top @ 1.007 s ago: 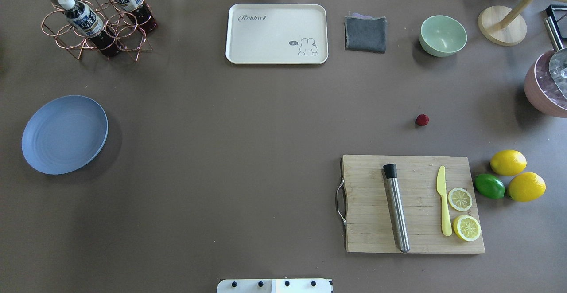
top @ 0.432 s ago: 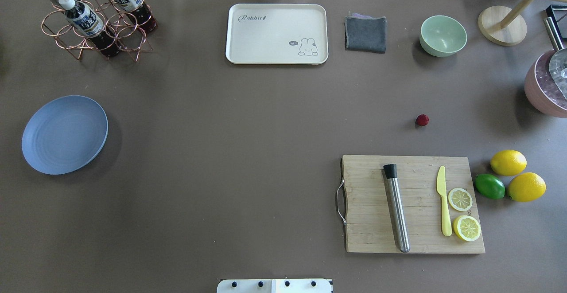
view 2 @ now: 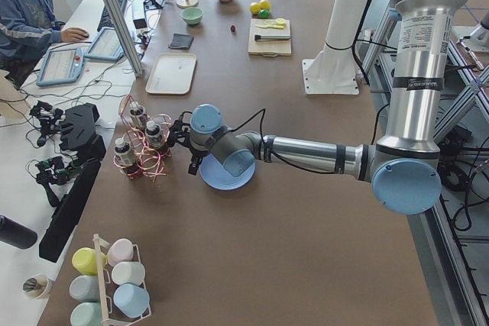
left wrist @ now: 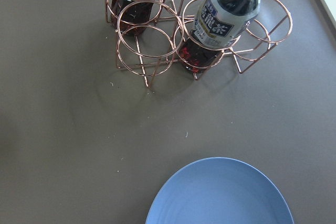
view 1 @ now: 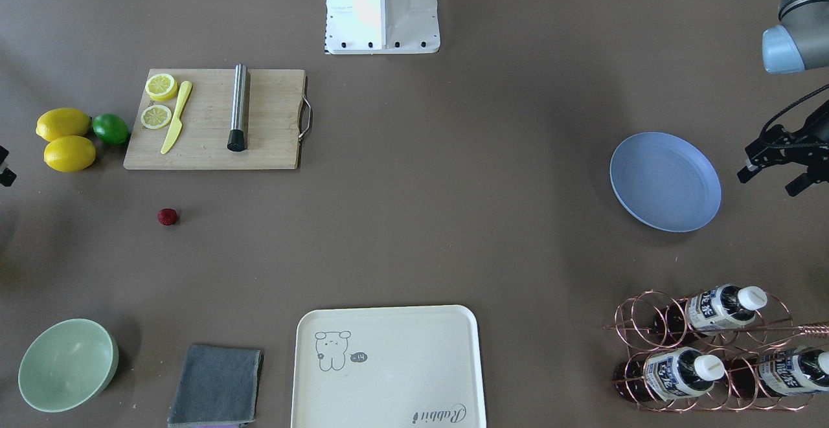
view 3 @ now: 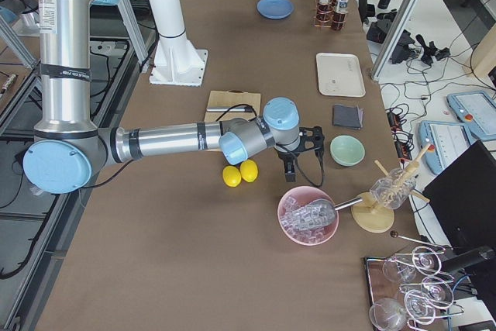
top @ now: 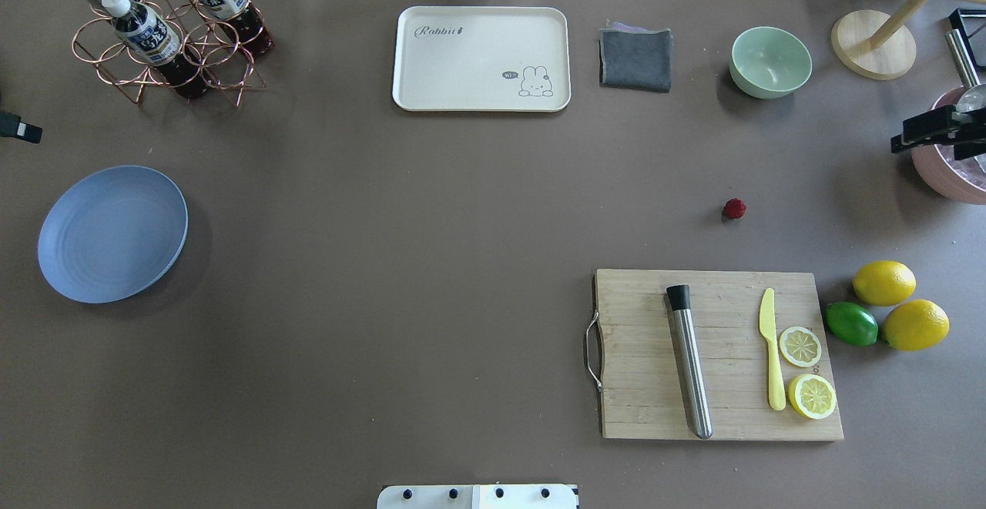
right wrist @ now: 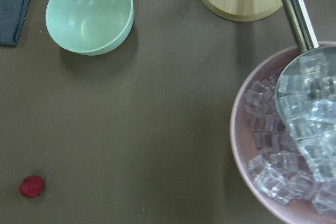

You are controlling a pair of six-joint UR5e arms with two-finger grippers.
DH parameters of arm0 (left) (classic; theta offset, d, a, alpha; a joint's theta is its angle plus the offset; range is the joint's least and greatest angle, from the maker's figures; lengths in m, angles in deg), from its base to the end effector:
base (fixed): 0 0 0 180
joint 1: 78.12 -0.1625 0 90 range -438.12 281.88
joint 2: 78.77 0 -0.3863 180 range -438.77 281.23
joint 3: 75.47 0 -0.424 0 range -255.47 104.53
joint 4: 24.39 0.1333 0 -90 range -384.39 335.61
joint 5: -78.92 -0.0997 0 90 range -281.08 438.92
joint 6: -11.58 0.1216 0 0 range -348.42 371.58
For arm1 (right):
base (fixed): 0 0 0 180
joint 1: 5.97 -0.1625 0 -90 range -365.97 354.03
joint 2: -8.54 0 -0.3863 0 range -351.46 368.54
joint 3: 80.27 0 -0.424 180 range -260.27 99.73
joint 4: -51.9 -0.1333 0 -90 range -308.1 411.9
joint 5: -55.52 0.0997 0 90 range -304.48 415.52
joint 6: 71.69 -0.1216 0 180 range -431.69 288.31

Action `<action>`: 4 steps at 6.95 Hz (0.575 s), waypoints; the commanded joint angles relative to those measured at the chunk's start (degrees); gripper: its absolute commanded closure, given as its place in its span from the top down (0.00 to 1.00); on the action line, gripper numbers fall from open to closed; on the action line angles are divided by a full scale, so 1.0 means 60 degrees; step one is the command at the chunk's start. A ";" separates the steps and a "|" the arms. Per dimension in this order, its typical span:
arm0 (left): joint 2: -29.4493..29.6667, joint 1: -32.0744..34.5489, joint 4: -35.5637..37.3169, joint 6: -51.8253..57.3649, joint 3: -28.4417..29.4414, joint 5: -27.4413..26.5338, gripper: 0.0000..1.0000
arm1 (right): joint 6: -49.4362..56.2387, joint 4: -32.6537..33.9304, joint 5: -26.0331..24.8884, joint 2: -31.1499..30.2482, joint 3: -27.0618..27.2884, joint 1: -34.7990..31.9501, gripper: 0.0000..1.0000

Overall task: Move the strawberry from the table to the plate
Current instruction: 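Move the right gripper in toward the red strawberry on the table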

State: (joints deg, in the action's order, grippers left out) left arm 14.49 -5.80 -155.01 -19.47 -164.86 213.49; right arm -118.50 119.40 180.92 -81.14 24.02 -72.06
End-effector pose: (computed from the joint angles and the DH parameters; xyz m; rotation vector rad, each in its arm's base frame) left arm 0.1297 -0.5648 0.5233 0.3457 0.9657 0.0810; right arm -0.1662 -0.5299 0.4607 0.1662 -0.8482 0.1745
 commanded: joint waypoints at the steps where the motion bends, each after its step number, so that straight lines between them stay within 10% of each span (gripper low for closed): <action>1: 0.0057 -0.0085 -0.0873 -0.0114 0.0612 -0.0017 0.99 | -0.1701 0.0000 -0.1457 0.0866 -0.0298 0.1722 0.97; 4: -0.0001 -0.0085 -0.0891 -0.0026 0.0644 0.0013 0.99 | -0.1691 -0.0014 -0.2058 0.1485 -0.1091 0.2662 0.93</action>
State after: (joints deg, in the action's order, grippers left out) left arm 14.63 -6.31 -160.20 -19.73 -161.15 213.52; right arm -128.44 119.33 170.92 -73.16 18.83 -58.95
